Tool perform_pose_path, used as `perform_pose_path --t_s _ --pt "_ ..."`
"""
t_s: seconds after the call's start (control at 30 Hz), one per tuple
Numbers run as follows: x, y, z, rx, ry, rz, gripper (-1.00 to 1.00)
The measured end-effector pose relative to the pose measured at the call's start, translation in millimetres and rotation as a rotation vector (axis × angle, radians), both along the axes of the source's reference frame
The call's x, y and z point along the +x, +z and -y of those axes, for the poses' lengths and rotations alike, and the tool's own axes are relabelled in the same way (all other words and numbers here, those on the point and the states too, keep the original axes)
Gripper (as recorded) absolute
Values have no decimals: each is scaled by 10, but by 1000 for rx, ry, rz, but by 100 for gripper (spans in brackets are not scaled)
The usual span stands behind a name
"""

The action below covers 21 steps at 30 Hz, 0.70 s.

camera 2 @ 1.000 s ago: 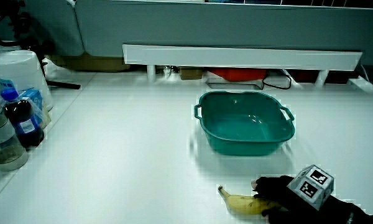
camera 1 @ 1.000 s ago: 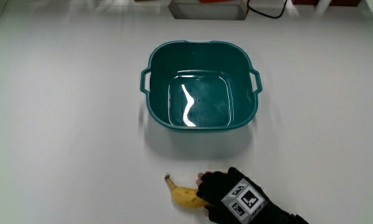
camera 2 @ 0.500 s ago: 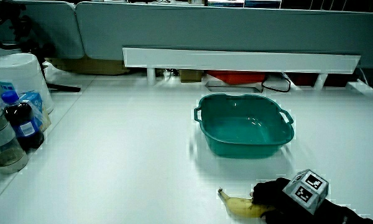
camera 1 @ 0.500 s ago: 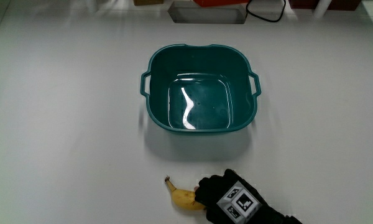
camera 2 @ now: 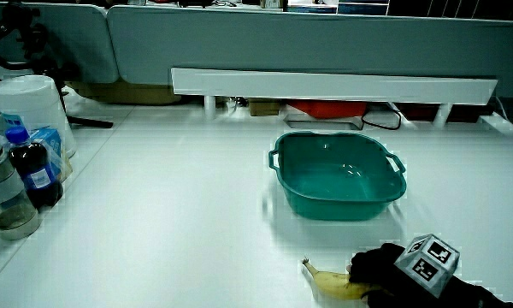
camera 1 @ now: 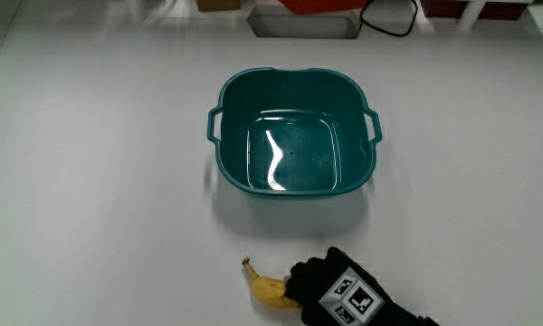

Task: Pick banana from desk

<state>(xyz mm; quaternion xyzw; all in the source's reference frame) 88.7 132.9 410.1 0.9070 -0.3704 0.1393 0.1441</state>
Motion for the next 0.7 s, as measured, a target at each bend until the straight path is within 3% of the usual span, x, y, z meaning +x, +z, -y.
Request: perform_pose_path --t_s 0.27,0.4,0.57,0.63,0.7 --pt "39 -456 150 148 -22 20 100" --pt "112 -623 236 158 -44 13 100" --pt "158 -930 371 274 -36 52 100" --pt "197 -933 382 260 -38 37 100" --pt "190 -1014 437 289 -26 70 100"
